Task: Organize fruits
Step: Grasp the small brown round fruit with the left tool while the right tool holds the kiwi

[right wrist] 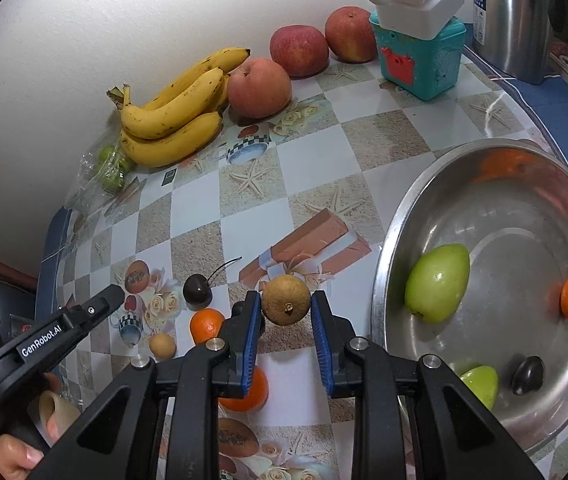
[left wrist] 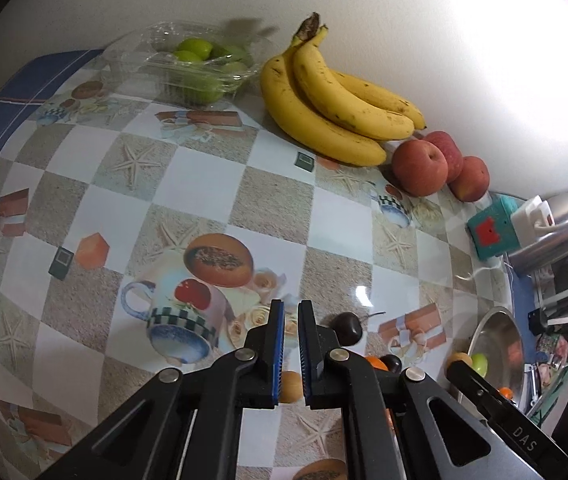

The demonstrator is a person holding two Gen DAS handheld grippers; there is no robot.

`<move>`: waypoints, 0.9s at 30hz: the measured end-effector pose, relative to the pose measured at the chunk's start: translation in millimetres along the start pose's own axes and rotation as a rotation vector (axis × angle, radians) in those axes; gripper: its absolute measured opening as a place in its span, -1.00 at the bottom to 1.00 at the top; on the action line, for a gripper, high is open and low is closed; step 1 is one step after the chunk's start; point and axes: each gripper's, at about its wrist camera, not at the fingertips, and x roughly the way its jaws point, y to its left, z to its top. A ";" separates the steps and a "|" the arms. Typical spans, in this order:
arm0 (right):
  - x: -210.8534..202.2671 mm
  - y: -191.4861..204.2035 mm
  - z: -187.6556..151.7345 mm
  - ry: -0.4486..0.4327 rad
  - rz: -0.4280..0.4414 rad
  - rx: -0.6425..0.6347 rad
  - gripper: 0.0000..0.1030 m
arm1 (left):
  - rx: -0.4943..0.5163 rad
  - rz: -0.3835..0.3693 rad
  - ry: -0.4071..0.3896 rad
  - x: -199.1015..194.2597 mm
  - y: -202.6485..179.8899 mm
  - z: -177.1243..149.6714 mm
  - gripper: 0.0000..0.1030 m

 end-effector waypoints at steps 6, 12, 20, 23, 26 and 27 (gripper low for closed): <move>3.1 -4.3 -0.7 0.016 -0.002 0.013 -0.49 | 0.040 0.007 0.064 13.6 -7.6 -8.1 -0.82; 2.9 -7.3 -0.7 0.023 0.001 0.023 -0.49 | 0.091 0.023 0.112 28.2 -16.8 -18.3 -0.80; 2.2 -6.5 -1.0 0.030 0.011 0.023 -0.49 | 0.102 0.068 0.118 32.0 -21.4 -21.1 -0.01; 1.4 -6.7 -0.7 0.029 0.014 0.022 -0.49 | 0.105 0.098 0.143 39.9 -17.7 -24.4 0.15; 1.5 -7.6 -0.5 0.029 0.014 0.025 -0.49 | 0.096 0.114 0.147 45.5 -13.6 -26.0 0.12; 1.9 -7.9 -0.6 0.031 0.014 0.026 -0.49 | 0.102 0.118 0.139 45.0 -13.3 -25.5 0.10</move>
